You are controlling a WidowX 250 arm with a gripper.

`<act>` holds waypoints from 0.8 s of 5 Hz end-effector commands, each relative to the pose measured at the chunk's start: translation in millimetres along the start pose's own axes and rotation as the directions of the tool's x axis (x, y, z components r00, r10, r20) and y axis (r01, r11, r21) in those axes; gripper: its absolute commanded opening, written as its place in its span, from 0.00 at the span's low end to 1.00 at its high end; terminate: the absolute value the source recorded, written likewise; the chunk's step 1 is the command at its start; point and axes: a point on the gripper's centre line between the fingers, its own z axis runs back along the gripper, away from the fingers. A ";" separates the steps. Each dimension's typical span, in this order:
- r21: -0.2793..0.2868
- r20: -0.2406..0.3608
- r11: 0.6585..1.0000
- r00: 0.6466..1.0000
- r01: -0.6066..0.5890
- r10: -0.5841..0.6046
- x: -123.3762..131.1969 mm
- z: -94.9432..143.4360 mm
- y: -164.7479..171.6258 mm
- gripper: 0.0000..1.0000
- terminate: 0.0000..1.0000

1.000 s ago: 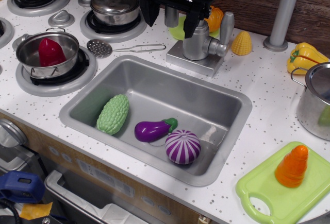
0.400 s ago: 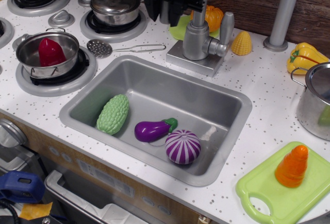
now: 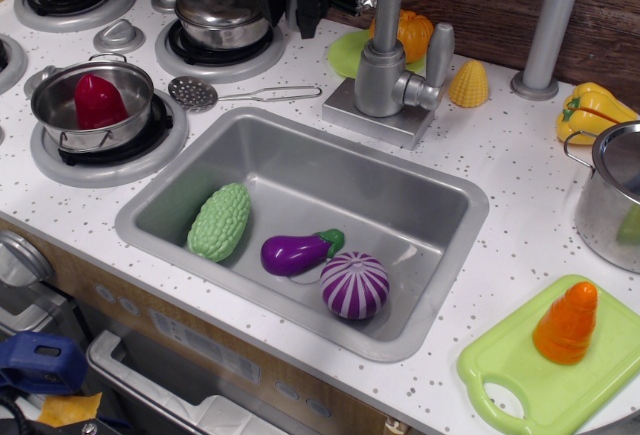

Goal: Turn faucet front to left

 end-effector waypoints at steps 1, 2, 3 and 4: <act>0.036 0.061 0.999 0.998 0.024 -0.026 14.3 -0.8 35.8 0.00 0.00; 0.062 0.141 0.998 0.990 0.004 -0.012 21.3 -11.8 42.8 0.00 0.00; 0.077 0.204 0.997 0.979 -0.009 -0.007 32.2 -22.9 45.5 0.00 0.00; 0.062 0.220 0.998 0.975 0.003 -0.016 43.5 -29.0 48.8 0.00 0.00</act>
